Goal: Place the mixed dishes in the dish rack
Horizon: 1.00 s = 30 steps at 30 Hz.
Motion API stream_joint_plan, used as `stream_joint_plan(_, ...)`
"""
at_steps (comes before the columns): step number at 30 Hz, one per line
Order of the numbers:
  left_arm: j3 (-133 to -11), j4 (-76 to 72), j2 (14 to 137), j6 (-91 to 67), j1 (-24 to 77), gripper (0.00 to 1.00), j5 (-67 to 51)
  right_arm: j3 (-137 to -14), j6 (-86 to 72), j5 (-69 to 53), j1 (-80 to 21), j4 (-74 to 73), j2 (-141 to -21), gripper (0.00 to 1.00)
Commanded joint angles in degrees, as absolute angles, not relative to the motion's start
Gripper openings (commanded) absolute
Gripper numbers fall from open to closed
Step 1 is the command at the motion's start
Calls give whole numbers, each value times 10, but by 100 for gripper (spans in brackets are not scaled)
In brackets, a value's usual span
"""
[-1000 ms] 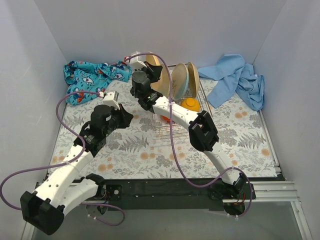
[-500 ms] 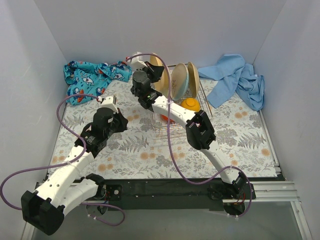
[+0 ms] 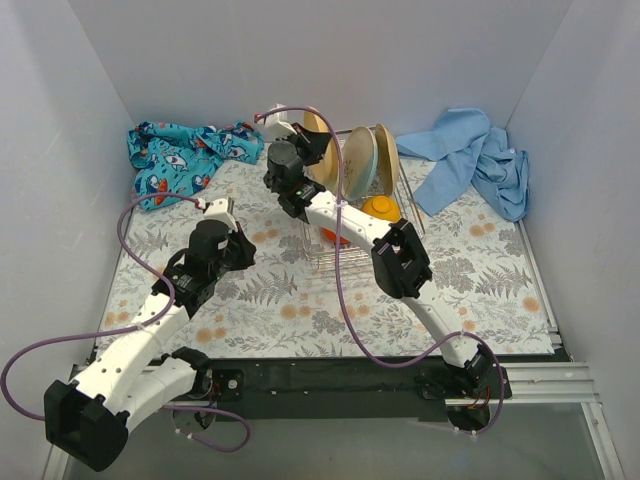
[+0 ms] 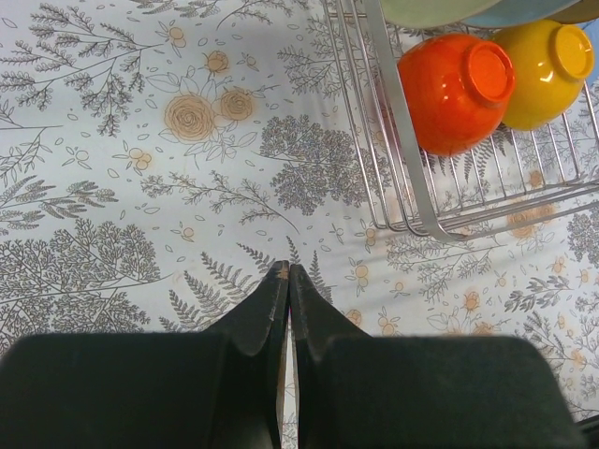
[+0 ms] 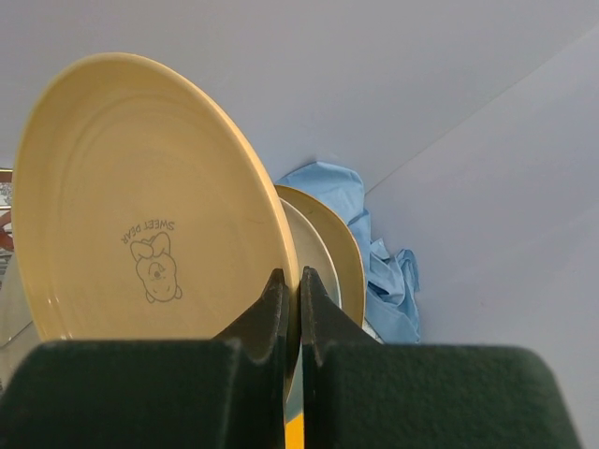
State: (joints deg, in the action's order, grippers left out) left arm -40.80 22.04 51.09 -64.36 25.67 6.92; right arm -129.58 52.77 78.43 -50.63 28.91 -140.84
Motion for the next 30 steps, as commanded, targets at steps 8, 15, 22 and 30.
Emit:
stream_joint_plan(8, -388, 208, 490, -648, 252, 0, 73, -1297, 534, 788, -527, 331, -1415, 1)
stream_joint_plan(15, -387, 210, 487, -648, 252, 0, 73, -1303, 530, 794, -527, 323, -1434, 1)
stream_joint_plan(22, -381, 203, 490, -648, 252, 0, 67, -1334, 528, 799, -524, 323, -1449, 1)
stream_joint_plan(30, -379, 192, 497, -651, 250, 4, 55, -1281, 529, 792, -526, 321, -1417, 35)
